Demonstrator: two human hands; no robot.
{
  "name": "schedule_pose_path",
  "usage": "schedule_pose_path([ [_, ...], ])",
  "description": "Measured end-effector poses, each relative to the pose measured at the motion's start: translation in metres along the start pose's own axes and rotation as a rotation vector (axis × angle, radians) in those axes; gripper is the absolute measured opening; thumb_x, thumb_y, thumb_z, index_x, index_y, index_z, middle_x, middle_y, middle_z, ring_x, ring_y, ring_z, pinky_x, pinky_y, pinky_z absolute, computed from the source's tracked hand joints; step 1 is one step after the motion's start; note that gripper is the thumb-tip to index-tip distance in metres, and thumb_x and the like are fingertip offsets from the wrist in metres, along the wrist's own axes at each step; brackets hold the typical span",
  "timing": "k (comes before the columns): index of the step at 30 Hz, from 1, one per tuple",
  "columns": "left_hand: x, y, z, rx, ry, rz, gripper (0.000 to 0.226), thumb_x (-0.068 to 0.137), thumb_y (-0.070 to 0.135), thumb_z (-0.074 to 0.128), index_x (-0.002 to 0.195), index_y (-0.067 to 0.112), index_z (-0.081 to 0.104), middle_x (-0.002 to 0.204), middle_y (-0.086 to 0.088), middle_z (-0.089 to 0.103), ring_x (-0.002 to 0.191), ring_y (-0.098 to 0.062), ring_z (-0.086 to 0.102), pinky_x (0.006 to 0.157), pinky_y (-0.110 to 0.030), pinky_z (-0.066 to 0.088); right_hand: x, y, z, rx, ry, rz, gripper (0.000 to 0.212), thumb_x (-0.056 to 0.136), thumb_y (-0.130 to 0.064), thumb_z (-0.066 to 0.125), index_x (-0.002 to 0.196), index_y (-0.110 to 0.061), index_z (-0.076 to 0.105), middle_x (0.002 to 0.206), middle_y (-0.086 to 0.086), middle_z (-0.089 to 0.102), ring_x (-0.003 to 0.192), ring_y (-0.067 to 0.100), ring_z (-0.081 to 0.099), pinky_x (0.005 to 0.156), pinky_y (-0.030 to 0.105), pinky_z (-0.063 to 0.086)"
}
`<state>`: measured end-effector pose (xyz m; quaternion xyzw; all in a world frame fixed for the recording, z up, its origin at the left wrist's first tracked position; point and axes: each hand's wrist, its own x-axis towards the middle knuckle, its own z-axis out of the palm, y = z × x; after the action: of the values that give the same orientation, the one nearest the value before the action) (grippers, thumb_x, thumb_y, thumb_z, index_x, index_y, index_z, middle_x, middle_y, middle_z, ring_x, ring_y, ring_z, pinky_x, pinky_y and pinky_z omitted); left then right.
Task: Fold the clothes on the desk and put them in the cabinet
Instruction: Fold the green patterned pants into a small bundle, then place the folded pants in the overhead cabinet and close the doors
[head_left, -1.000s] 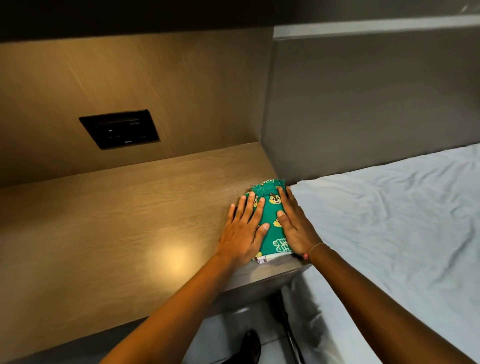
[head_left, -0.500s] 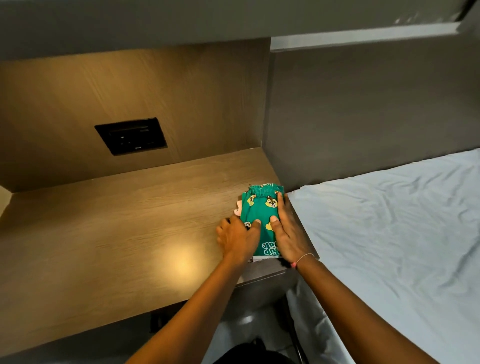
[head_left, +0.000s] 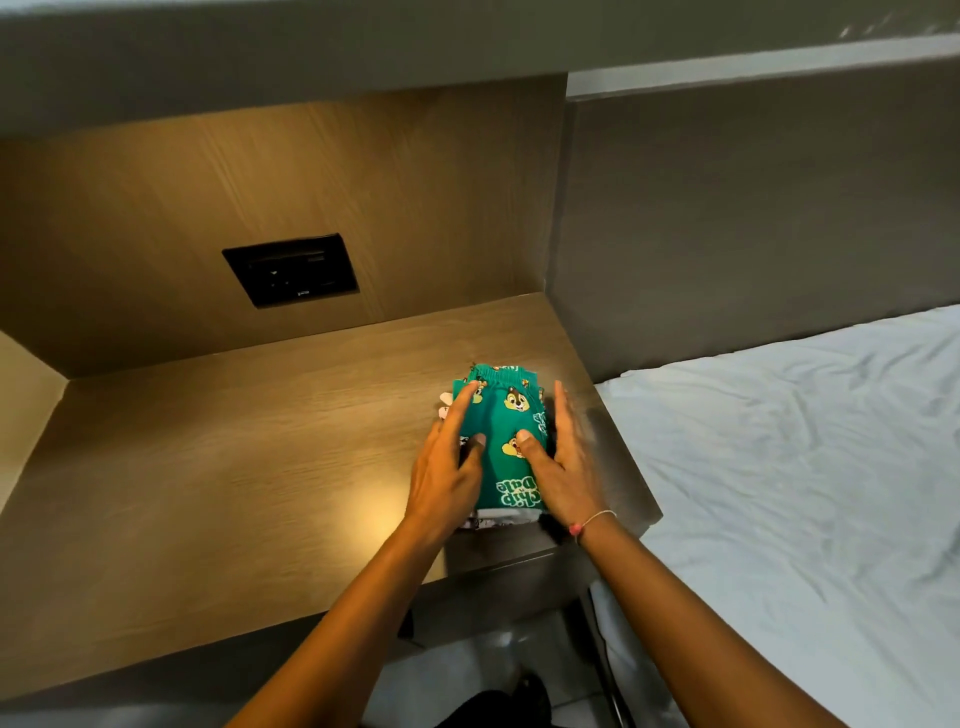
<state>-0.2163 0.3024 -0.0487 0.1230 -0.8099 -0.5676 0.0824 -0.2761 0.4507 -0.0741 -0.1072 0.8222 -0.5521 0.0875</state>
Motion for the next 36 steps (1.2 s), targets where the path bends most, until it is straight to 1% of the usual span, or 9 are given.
schedule_pose_path([
  [2,-0.005,0.001,-0.014,-0.123,0.014,-0.037,0.06,0.099,0.019,0.049,0.134,0.065,0.032,0.148,0.001,0.039,0.118,-0.022,0.059,0.077,-0.044,0.061,-0.006,-0.002,0.004,0.023,0.03,0.063,0.082,0.083,-0.064,0.056,0.146,-0.053,0.003,0.158,-0.004,0.027,0.128,0.021,0.052,0.093,0.05,0.053],
  [6,-0.015,0.006,-0.044,-0.265,0.038,-0.013,0.062,0.099,0.015,0.049,0.134,0.064,0.033,0.145,0.007,0.041,0.113,-0.016,0.064,0.078,-0.041,0.061,-0.013,-0.016,0.02,0.061,-0.066,0.237,0.105,0.063,-0.089,0.052,0.146,-0.052,-0.003,0.149,0.004,0.045,0.122,0.026,0.057,0.099,0.052,0.048],
  [12,-0.029,-0.001,-0.098,-0.455,0.092,-0.028,0.064,0.1,0.01,0.047,0.141,0.056,0.029,0.136,0.01,0.048,0.106,-0.023,0.068,0.074,-0.039,0.061,-0.022,-0.057,0.08,0.886,-0.43,0.405,0.071,0.084,-0.048,0.068,0.143,-0.021,0.038,0.123,0.014,0.067,0.111,0.034,0.065,0.09,0.049,0.055],
  [14,-0.037,-0.011,-0.118,-0.431,0.138,-0.059,0.065,0.1,0.009,0.047,0.136,0.06,0.029,0.133,0.01,0.049,0.104,-0.024,0.069,0.074,-0.041,0.061,-0.024,-0.069,0.1,0.954,-0.44,0.427,0.077,0.085,-0.036,0.071,0.148,-0.025,0.03,0.123,0.015,0.067,0.11,0.035,0.066,0.089,0.05,0.055],
  [19,-0.049,-0.051,-0.159,-0.179,0.208,-0.124,0.063,0.101,0.015,0.044,0.129,0.065,0.02,0.131,0.001,0.052,0.098,-0.019,0.069,0.076,-0.041,0.061,-0.024,-0.08,0.145,0.681,-0.394,0.259,0.086,0.093,-0.009,0.059,0.144,-0.056,0.007,0.139,0.006,0.052,0.098,0.022,0.071,0.071,0.034,0.06],
  [22,-0.052,-0.073,-0.175,-0.088,0.168,-0.165,0.06,0.102,0.018,0.043,0.129,0.067,0.022,0.134,-0.004,0.052,0.099,-0.016,0.068,0.074,-0.032,0.06,-0.03,-0.085,0.168,0.496,-0.48,0.158,0.071,0.099,-0.008,0.047,0.145,-0.052,0.015,0.147,0.005,0.042,0.119,0.027,0.06,0.093,0.048,0.054],
  [25,-0.054,-0.088,-0.185,-0.028,0.108,-0.182,0.055,0.103,0.019,0.042,0.135,0.06,0.024,0.141,-0.011,0.046,0.108,-0.024,0.064,0.085,-0.044,0.058,-0.034,-0.084,0.181,0.378,-0.503,0.155,0.057,0.101,-0.007,0.041,0.144,-0.042,0.028,0.151,0.012,0.034,0.128,0.032,0.05,0.103,0.052,0.046],
  [31,-0.054,-0.098,-0.187,-0.073,0.077,-0.176,0.052,0.103,0.02,0.04,0.148,0.04,0.024,0.145,-0.015,0.038,0.112,-0.03,0.061,0.088,-0.052,0.055,-0.038,-0.082,0.193,0.382,-0.438,0.189,0.051,0.101,-0.003,0.038,0.148,-0.024,0.034,0.15,0.015,0.034,0.129,0.036,0.049,0.103,0.053,0.045],
  [36,-0.062,-0.088,-0.19,-0.183,0.03,-0.186,0.055,0.103,0.013,0.038,0.151,0.032,0.019,0.143,-0.013,0.042,0.109,-0.028,0.063,0.085,-0.045,0.058,-0.049,-0.088,0.19,0.42,-0.432,0.182,0.052,0.101,-0.002,0.037,0.148,-0.026,0.031,0.147,0.017,0.04,0.12,0.032,0.054,0.092,0.036,0.054],
])
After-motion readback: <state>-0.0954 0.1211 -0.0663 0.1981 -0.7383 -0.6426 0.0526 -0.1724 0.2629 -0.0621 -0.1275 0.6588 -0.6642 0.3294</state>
